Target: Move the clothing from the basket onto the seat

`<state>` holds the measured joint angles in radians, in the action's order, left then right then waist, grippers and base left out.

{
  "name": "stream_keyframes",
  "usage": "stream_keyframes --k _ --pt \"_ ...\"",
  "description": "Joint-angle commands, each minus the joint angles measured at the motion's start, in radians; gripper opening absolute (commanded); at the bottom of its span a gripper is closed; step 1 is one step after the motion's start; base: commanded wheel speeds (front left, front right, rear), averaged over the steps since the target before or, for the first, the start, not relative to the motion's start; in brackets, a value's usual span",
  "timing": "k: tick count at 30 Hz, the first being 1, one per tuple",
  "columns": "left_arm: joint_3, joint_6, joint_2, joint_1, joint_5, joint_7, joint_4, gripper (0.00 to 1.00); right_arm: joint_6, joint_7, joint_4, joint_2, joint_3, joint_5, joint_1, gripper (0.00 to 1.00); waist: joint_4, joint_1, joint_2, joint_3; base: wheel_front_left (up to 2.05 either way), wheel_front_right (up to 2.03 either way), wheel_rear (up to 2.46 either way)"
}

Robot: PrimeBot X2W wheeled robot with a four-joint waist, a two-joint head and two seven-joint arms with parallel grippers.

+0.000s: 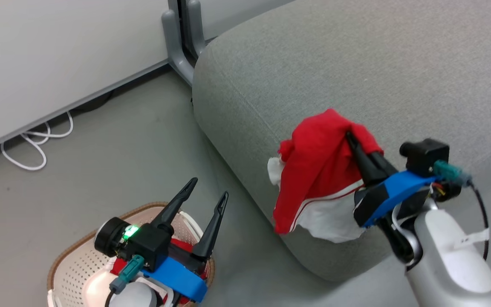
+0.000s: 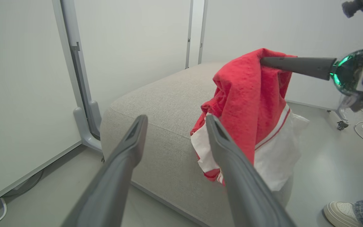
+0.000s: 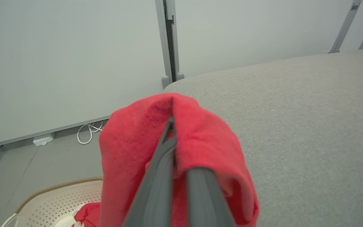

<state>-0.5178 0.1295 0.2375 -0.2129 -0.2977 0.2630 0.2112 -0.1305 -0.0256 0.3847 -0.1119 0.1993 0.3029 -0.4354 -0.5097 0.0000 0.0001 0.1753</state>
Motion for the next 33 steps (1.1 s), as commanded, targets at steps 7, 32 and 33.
stream_keyframes --k 7,32,33 --pt "-0.027 0.001 0.057 -0.079 0.013 0.003 -0.039 1.00 0.000 0.039 0.059 -0.097 -0.087 0.098 -0.226 0.00 0.071 0.0000 -0.0001 0.158 0.00 0.00 0.00" --pt "-0.108 0.001 0.148 -0.273 0.057 0.003 -0.160 1.00 0.000 -0.150 0.440 -0.268 -0.460 0.090 -0.484 0.00 0.210 0.0000 -0.0001 0.497 0.00 0.00 0.00" --pt "-0.109 0.001 0.147 -0.274 0.057 0.003 -0.158 1.00 0.000 -0.159 0.457 -0.267 -0.460 0.084 -0.487 0.00 0.210 0.0000 -0.0001 0.498 0.00 0.00 0.00"
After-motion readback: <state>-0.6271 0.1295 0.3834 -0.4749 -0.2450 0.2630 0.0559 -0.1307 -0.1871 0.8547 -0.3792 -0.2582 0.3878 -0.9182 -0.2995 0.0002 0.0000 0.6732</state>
